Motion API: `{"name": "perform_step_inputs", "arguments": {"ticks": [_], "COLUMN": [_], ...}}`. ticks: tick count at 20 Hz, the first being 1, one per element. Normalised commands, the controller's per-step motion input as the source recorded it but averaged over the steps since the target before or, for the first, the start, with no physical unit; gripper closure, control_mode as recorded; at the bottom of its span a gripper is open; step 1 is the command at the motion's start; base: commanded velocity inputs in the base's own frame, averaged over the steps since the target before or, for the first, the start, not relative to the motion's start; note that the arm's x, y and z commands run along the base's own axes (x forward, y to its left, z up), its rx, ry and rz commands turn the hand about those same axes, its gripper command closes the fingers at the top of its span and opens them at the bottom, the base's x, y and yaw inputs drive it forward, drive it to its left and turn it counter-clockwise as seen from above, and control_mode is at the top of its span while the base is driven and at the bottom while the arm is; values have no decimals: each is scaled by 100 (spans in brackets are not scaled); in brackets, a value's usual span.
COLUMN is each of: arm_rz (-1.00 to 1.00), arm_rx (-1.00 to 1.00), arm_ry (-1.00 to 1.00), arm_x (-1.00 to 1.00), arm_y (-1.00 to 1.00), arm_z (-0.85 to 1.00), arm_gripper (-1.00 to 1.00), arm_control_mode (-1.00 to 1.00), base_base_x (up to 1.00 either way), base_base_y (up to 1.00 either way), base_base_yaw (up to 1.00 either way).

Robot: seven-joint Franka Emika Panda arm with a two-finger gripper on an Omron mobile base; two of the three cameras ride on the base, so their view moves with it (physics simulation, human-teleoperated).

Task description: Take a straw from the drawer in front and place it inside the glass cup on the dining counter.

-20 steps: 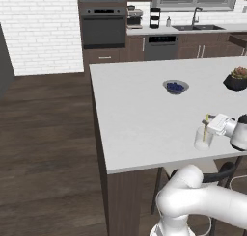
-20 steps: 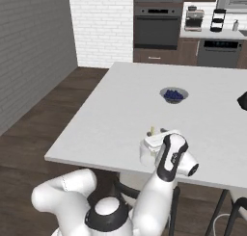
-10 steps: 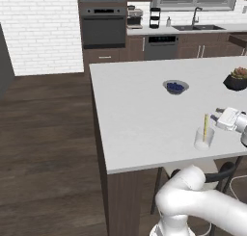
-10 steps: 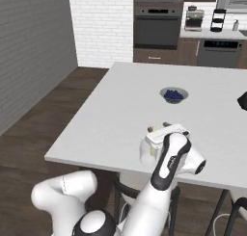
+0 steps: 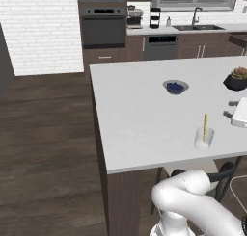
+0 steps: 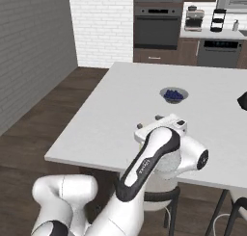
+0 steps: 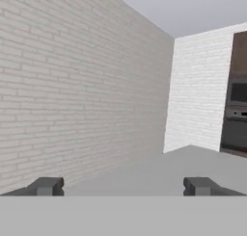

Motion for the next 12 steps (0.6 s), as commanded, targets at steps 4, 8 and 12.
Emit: {"name": "perform_step_inputs", "arguments": {"ticks": [4,8,12], "arm_rz": [0,0,0], "arm_rx": [-37,-43,-44], "arm_ry": [4,9,17], "arm_x": [-100,-93,-63], "arm_y": [79,85,86], "arm_z": [37,13,2], "arm_gripper": [-100,-100,-100], "arm_control_mode": [-100,-100,-100], "base_base_x": [0,0,0], "base_base_y": [0,0,0], "base_base_yaw": [0,0,0]}}
